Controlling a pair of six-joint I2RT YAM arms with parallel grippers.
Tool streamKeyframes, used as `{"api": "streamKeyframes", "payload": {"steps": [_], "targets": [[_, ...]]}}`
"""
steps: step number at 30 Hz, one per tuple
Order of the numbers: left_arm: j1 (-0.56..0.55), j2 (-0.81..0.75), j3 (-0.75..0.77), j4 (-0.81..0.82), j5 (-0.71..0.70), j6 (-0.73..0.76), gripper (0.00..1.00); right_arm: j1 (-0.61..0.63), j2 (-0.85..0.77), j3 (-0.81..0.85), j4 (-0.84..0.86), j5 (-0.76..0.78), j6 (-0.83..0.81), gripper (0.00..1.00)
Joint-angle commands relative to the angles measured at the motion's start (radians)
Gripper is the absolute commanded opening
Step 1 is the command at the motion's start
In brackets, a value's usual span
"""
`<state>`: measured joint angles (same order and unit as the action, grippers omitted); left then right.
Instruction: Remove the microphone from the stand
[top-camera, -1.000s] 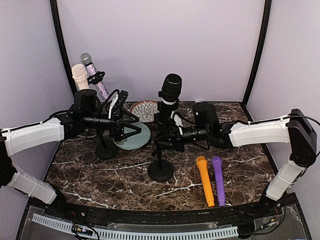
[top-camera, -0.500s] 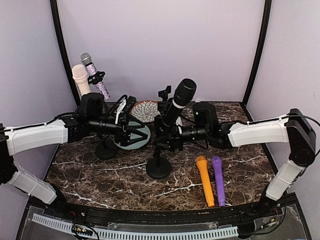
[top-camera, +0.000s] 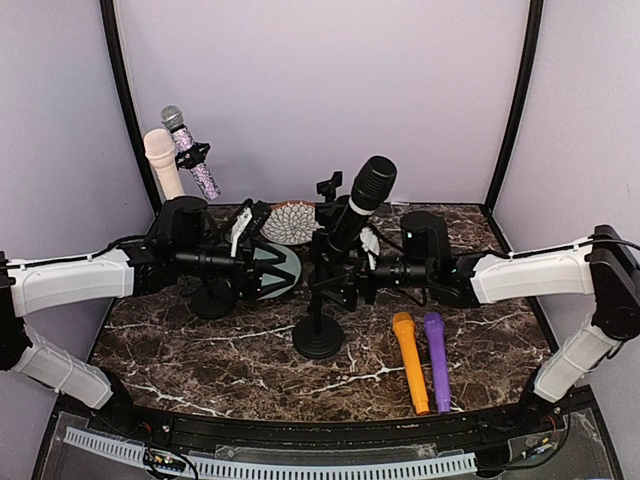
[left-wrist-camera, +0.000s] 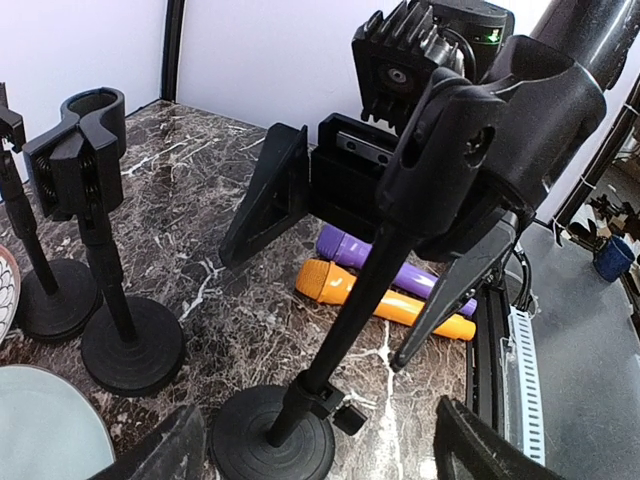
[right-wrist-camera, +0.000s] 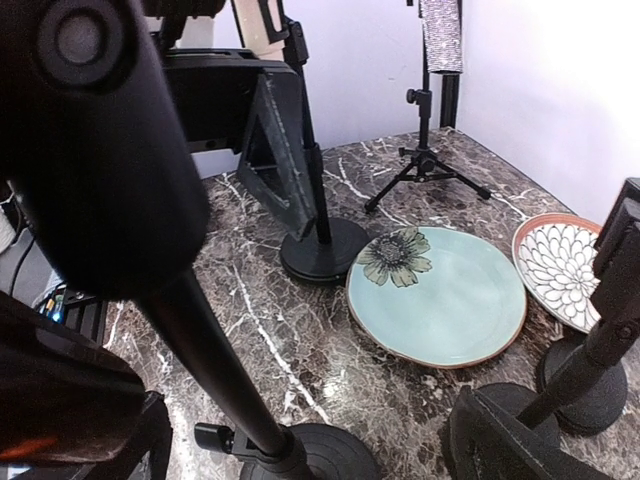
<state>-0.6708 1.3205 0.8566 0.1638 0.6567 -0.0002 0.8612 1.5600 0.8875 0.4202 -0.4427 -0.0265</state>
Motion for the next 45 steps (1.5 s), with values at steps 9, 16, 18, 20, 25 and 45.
{"api": "streamKeyframes", "payload": {"steps": [9,16,18,20,25,45], "targets": [[-0.063,-0.072,-0.075,0.106,-0.146,-0.146,0.80,-0.068,-0.177,-0.186,0.171,0.192,0.186,0.99],[-0.099,-0.091,-0.132,0.214,-0.206,-0.304,0.80,-0.071,-0.389,-0.276,0.141,0.268,0.266,0.98],[-0.112,-0.089,-0.136,0.216,-0.229,-0.323,0.79,-0.069,-0.434,-0.278,0.141,0.255,0.306,0.98],[-0.122,-0.089,-0.141,0.218,-0.251,-0.338,0.79,-0.054,-0.465,-0.272,0.142,0.253,0.327,0.98],[-0.137,-0.082,-0.158,0.245,-0.268,-0.393,0.78,0.011,-0.484,-0.226,0.122,0.276,0.312,0.98],[-0.150,-0.066,-0.166,0.236,-0.306,-0.466,0.77,0.192,-0.361,-0.101,0.125,0.424,0.169,0.96]]}}
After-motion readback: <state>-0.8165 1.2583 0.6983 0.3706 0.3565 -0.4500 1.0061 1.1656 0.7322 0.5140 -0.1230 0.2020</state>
